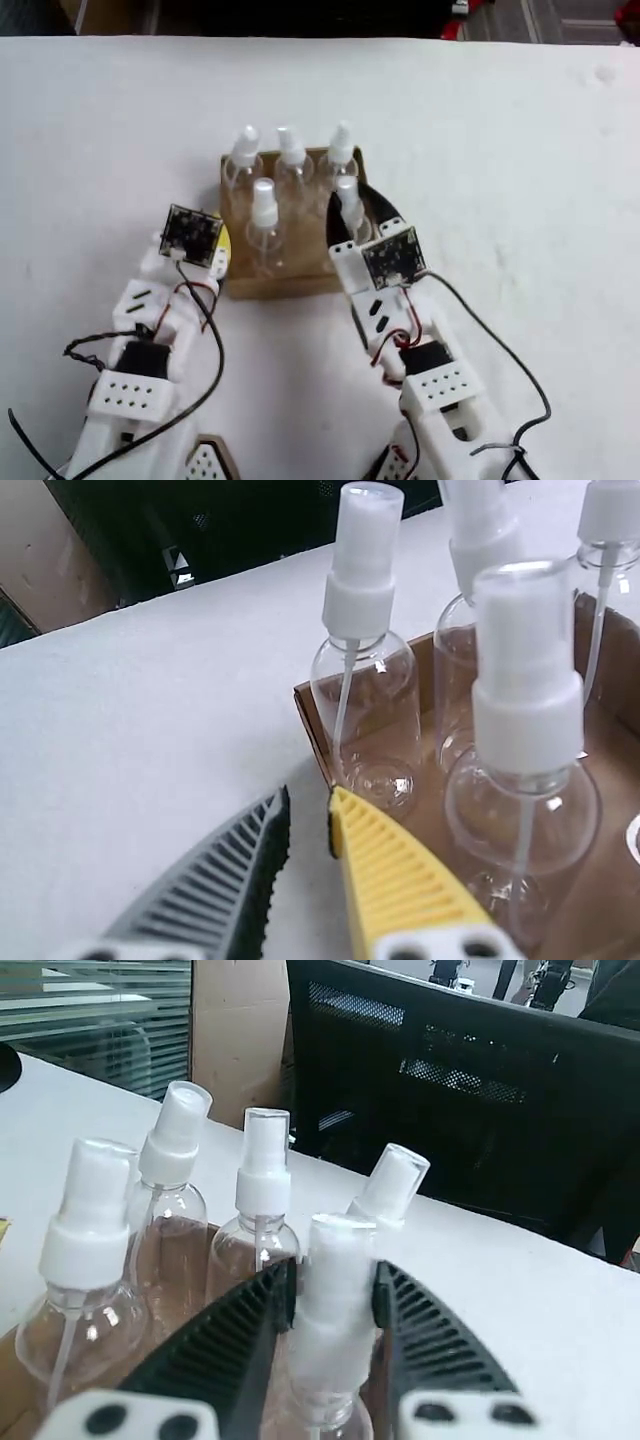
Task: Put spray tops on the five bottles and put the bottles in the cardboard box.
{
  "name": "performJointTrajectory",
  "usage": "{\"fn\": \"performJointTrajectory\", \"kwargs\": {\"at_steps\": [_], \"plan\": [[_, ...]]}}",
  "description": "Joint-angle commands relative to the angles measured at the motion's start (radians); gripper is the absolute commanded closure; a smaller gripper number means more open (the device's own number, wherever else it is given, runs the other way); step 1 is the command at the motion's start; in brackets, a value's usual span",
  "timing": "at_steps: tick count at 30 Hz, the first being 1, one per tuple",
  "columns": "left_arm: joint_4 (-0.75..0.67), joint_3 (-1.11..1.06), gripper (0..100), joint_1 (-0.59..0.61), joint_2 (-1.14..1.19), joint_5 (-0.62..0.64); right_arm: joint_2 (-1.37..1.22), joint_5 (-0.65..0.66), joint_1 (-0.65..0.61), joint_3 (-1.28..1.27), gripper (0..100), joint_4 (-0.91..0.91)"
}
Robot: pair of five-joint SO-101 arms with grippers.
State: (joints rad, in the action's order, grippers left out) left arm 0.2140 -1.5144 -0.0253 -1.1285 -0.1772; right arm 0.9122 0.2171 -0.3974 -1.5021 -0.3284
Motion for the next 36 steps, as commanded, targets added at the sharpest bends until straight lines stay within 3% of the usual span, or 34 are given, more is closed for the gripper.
{"fn": "performJointTrajectory", "kwargs": {"at_steps": [1,8,36], "plan": [[-0.026,0.014,93,-0.007,0.002,-0.011,0.077,-0.005,0.007,-0.012,77.4,0.041],[-0.026,0.014,93,-0.007,0.002,-0.011,0.234,-0.005,0.007,-0.014,85.1,0.191],[-0.026,0.014,93,-0.007,0.002,-0.011,0.326,-0.003,0.021,0.087,84.6,0.332]]}}
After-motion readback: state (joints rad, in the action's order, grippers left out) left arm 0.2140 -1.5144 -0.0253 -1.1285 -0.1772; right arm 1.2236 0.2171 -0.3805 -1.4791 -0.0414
